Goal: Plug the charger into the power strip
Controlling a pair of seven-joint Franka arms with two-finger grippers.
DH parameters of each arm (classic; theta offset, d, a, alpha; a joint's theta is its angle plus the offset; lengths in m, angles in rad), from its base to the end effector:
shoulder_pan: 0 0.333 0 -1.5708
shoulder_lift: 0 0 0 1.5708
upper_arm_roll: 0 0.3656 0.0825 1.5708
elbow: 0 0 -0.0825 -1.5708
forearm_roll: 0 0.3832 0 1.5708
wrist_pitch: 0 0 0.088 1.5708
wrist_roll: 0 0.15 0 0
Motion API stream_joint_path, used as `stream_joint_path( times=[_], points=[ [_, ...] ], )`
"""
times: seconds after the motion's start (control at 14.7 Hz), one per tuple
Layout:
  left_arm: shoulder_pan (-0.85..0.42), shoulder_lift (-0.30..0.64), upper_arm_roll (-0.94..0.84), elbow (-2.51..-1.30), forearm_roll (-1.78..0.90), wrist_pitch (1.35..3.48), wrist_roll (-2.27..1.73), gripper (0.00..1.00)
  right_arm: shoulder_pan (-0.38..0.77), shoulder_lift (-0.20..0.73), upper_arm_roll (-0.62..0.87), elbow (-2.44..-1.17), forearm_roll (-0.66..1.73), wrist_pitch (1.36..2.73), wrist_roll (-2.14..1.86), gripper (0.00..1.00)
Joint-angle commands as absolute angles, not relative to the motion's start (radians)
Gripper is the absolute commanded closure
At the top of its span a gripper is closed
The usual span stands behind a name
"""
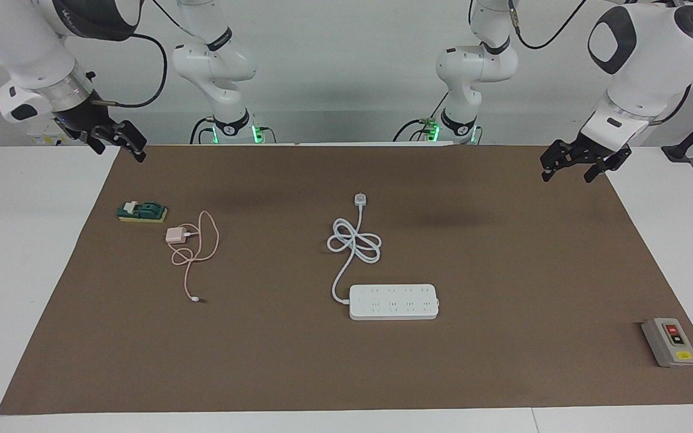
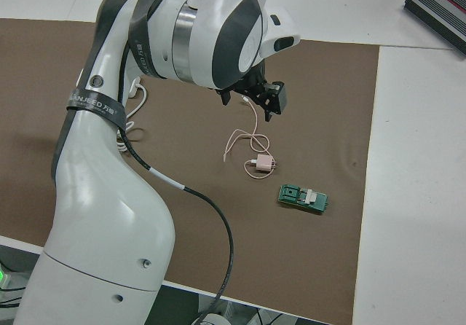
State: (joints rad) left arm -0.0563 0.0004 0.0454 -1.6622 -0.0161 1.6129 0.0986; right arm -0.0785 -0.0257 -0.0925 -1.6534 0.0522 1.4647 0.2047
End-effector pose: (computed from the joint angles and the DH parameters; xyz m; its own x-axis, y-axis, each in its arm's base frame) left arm 0.5522 -0.0084 0.5914 0.9929 -0.1086 -0.0479 -0.1077 -0.9940 0.0208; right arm 0.5166 -0.0814 0.5991 0.9179 -0.3586 -0.1699 -0.3671 -0.9300 -0.0204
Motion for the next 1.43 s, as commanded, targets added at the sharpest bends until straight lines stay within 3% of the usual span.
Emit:
stream_joint_path(
  times=[0.0, 0.34, 0.68, 0.95, 1.36],
  points=[
    [-0.054, 0.009, 0.048, -1.635, -0.005, 1.575, 0.115, 0.00, -0.135, 0.015, -0.083, -1.698, 0.136, 1.494, 0.334, 0.00],
    [-0.051, 0.038, 0.052, -1.592, -0.072, 1.531, 0.115, 0.00, -0.221, 0.133, -0.084, -1.706, 0.291, 1.508, 0.488, 0.00],
    [-0.067, 0.060, 0.045, -1.586, -0.048, 1.532, 0.107, 0.00, -0.273, 0.176, -0.084, -1.833, 0.420, 1.615, 0.518, 0.00],
    [-0.130, 0.075, 0.038, -1.537, -0.066, 1.522, 0.095, 0.00, -0.321, 0.293, -0.089, -1.821, 0.527, 1.618, 0.538, 0.00],
    [-0.144, 0.150, 0.038, -1.505, -0.423, 1.529, 0.072, 0.00, -0.342, 0.380, -0.104, -1.819, 0.644, 1.635, 0.657, 0.00]
  ],
)
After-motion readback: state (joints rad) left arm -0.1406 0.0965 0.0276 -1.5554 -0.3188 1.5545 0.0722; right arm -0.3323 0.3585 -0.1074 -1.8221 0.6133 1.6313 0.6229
